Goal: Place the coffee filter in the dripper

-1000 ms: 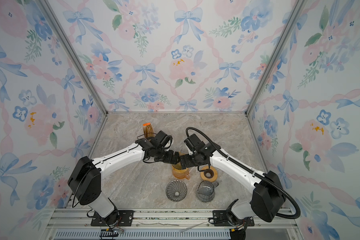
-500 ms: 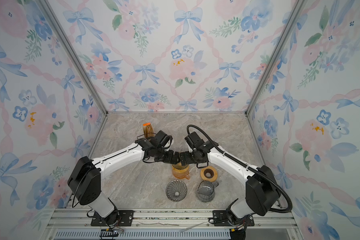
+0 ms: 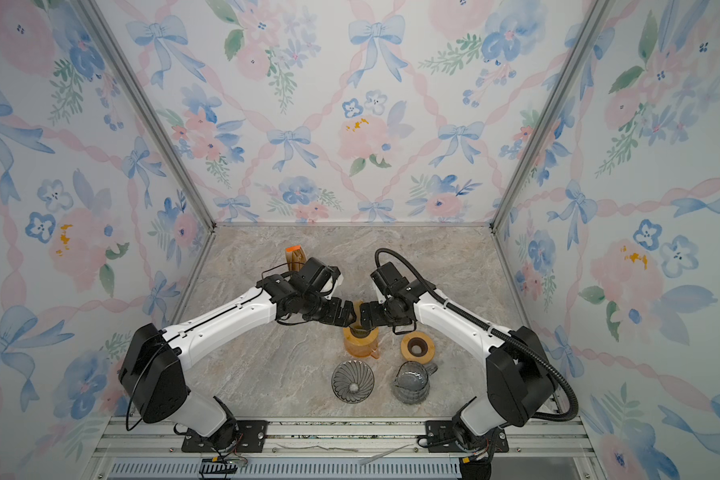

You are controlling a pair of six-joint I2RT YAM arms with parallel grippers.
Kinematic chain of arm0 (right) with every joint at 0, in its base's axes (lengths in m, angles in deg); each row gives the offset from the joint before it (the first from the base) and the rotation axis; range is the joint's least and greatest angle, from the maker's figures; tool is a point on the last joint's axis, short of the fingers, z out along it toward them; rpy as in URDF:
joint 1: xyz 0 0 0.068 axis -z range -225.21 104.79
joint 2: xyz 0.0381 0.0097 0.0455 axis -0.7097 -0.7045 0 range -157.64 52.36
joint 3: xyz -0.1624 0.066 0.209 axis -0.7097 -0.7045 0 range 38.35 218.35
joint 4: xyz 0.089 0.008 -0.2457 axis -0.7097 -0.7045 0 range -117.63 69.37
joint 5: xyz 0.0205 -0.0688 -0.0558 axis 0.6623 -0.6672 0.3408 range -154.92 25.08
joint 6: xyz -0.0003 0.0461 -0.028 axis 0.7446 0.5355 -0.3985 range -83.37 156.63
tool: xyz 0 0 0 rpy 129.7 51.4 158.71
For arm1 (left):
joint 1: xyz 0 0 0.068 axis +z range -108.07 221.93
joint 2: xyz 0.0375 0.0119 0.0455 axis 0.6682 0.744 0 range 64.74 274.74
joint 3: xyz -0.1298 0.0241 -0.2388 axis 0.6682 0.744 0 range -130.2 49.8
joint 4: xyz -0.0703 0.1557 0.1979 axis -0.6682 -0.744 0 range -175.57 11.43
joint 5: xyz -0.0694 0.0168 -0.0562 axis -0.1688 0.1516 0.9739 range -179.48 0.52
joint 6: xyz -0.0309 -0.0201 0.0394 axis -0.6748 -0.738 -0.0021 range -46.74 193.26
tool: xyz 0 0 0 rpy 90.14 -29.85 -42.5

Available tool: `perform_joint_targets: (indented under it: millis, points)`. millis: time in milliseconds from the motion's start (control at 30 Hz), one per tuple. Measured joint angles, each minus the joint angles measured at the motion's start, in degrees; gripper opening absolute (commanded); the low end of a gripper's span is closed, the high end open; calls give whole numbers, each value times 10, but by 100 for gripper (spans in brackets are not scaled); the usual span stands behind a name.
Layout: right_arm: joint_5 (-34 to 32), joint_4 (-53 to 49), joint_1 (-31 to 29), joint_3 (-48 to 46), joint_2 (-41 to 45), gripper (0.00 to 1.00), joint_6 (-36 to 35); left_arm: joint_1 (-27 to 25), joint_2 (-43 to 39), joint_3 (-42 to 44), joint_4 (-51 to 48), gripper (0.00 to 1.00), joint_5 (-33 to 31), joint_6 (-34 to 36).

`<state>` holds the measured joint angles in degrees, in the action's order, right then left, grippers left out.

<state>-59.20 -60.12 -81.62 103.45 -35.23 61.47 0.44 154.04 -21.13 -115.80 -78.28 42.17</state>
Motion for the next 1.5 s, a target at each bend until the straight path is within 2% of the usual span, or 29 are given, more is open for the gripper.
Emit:
perform_joint_targets:
  millis: [533,1100,1500]
  points:
    - [53,-1,1,-1,34,96,-16,3,5,3,-4,98,-18,1]
    - [48,-8,3,-4,-17,96,-15,3,5,3,-4,98,-18,5]
    - [40,-28,4,6,-21,96,-13,3,14,3,-4,98,-24,6]
